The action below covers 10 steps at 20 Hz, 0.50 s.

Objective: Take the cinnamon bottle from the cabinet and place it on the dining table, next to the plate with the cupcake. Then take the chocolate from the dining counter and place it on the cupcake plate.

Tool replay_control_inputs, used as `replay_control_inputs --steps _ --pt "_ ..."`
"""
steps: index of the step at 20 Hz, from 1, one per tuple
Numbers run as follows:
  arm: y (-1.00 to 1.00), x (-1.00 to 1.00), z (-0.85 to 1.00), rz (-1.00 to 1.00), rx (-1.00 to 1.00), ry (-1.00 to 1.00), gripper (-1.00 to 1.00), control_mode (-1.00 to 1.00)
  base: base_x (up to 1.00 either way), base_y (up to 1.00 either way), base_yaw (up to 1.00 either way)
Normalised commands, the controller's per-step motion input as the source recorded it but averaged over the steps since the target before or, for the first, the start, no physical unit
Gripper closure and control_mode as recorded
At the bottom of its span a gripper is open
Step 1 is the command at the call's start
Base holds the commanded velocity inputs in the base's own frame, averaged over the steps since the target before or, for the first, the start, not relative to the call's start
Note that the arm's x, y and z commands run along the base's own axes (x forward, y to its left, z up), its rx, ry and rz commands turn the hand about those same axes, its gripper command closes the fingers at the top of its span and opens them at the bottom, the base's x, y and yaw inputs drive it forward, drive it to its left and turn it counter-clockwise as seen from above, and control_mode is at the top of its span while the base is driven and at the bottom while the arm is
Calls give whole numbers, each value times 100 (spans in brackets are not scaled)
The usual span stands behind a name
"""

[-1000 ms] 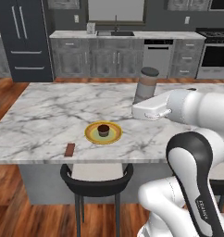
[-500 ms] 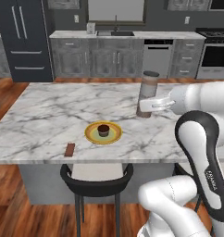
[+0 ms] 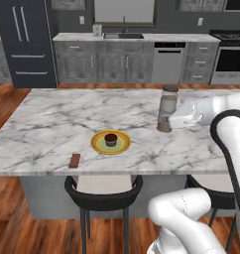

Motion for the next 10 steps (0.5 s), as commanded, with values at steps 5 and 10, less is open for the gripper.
replay_control_inputs --steps 5,10 --pt "-14 27 -49 23 0 -7 100 -100 0 0 0" --pt "-16 41 -31 20 -1 19 100 -100 0 0 0"
